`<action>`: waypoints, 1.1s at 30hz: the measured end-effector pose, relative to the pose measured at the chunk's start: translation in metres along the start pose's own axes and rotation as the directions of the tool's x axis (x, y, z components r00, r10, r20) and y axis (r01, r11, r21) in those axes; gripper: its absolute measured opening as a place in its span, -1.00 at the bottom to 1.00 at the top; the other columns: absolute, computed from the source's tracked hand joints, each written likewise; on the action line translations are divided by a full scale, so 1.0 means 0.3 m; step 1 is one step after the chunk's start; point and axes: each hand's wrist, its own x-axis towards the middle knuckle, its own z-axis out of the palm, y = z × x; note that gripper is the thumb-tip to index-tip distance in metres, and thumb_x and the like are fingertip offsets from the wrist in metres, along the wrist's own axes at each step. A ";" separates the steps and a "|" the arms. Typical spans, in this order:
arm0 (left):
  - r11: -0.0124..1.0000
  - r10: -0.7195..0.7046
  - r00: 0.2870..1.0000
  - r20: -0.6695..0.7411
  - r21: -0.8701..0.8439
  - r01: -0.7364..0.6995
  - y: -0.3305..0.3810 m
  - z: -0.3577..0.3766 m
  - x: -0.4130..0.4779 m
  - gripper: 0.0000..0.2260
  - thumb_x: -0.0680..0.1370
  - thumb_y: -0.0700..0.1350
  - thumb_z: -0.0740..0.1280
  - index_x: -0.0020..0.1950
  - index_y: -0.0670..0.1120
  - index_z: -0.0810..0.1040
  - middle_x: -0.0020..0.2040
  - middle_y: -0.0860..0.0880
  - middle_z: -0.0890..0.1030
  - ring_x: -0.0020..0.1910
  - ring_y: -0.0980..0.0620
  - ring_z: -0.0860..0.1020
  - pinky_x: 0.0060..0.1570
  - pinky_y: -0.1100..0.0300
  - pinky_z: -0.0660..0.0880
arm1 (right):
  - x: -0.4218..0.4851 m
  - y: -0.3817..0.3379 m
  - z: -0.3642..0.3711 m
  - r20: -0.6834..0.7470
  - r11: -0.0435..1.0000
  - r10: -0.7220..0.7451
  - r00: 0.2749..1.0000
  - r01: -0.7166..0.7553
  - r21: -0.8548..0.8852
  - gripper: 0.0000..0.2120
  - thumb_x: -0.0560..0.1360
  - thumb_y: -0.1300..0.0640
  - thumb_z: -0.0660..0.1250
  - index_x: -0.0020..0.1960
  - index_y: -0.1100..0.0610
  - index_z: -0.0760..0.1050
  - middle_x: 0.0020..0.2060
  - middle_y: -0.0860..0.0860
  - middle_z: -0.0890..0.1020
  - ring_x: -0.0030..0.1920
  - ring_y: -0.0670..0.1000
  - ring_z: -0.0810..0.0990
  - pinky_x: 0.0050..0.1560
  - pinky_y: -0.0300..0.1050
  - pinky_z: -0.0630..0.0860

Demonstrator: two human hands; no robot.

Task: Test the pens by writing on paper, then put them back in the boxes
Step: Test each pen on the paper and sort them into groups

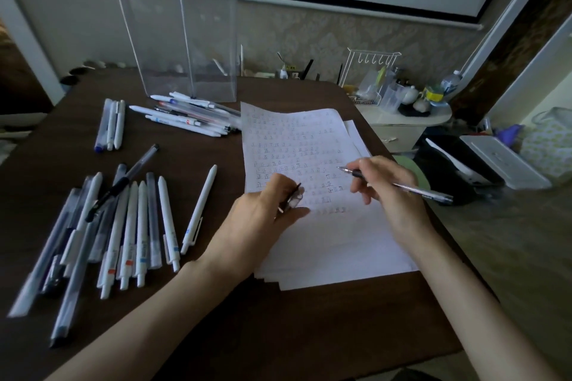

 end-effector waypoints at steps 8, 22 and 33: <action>0.998 -0.059 0.992 -0.114 0.019 0.061 -0.022 -0.039 0.011 -0.78 0.47 -0.06 0.39 0.06 -0.12 0.58 -0.24 0.09 0.60 -0.33 0.17 0.59 -0.28 0.25 0.53 | 0.070 -0.051 0.156 0.155 0.926 0.017 0.988 -0.074 0.371 -0.68 0.50 0.06 0.16 -0.35 0.18 0.47 -0.57 0.06 0.48 -0.53 0.00 0.41 -0.47 -0.20 0.31; 0.974 0.177 0.984 -0.034 0.148 -0.170 -0.045 -0.020 0.007 -0.69 0.52 0.04 0.24 0.03 -0.18 0.59 -0.27 0.00 0.55 -0.35 0.06 0.50 -0.34 0.14 0.42 | 0.022 -0.011 0.221 0.184 0.950 0.116 0.976 -0.164 0.267 -0.72 0.50 0.06 0.16 -0.37 0.09 0.36 -0.61 0.03 0.33 -0.59 -0.02 0.24 -0.49 -0.16 0.14; 0.959 0.260 0.964 -0.061 0.130 -0.250 -0.040 -0.038 -0.001 -0.71 0.57 -0.07 0.22 0.05 -0.27 0.58 -0.30 -0.07 0.49 -0.39 0.00 0.47 -0.40 0.06 0.42 | 0.005 -0.025 0.246 0.244 0.940 0.016 0.970 -0.097 0.326 -0.79 0.46 0.19 0.06 -0.35 0.13 0.21 -0.60 -0.03 0.25 -0.56 -0.03 0.19 -0.48 -0.11 0.09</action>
